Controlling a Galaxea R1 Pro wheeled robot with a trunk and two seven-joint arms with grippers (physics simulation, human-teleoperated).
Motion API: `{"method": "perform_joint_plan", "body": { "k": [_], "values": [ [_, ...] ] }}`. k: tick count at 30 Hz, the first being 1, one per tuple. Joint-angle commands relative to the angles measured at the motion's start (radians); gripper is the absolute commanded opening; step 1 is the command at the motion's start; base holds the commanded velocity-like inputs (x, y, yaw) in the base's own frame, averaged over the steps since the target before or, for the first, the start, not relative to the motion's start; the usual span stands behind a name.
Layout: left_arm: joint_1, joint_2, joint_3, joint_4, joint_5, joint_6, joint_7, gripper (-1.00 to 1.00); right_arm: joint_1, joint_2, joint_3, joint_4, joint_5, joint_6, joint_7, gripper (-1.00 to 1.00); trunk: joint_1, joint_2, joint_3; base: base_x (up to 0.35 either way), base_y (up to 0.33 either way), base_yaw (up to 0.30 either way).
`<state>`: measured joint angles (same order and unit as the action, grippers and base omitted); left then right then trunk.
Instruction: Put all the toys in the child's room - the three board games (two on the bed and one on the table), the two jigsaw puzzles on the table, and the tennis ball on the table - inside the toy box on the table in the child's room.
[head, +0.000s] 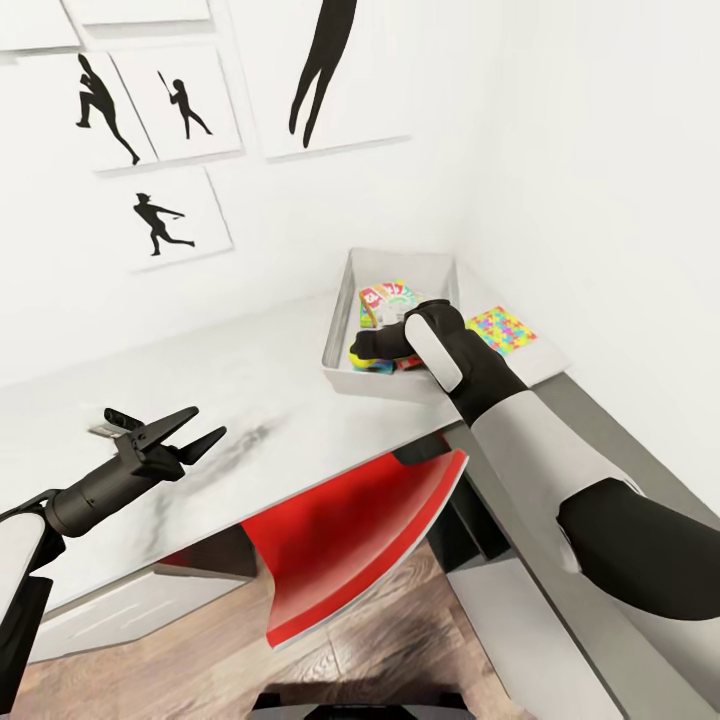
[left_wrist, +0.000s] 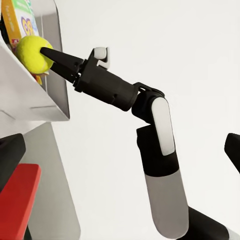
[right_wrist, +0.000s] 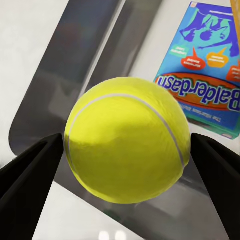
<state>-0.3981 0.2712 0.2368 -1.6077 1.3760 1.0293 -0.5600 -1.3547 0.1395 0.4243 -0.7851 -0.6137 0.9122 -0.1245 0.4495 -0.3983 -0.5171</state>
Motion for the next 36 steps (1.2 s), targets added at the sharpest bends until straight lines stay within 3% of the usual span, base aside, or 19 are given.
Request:
{"method": "perform_joint_plan", "body": {
  "k": [1, 13, 14, 36],
  "values": [
    [-0.001, 0.0, 0.001, 0.0, -0.003, 0.005, -0.004, 1.0, -0.001, 0.0, 0.002, -0.001, -0.011, 0.002, -0.01, -1.0, 0.001, -0.002, -0.002, 0.0, 0.0, 0.0],
    [-0.001, 0.002, 0.001, 0.0, -0.003, 0.005, -0.004, 1.0, 0.001, 0.0, 0.003, -0.001, -0.01, -0.001, -0.011, -1.0, 0.001, -0.002, -0.004, 0.0, 0.0, 0.0],
    [-0.001, 0.003, 0.001, 0.0, -0.003, 0.005, -0.004, 1.0, 0.001, 0.001, 0.003, -0.001, -0.009, -0.002, -0.011, 1.0, 0.001, -0.002, -0.004, 0.0, 0.0, 0.0],
    [-0.001, 0.005, 0.0, 0.0, -0.003, 0.005, -0.002, 1.0, 0.0, 0.001, 0.002, 0.003, -0.001, -0.01, -0.011, 1.0, 0.001, -0.002, -0.004, 0.0, 0.0, 0.0]
  ]
}}
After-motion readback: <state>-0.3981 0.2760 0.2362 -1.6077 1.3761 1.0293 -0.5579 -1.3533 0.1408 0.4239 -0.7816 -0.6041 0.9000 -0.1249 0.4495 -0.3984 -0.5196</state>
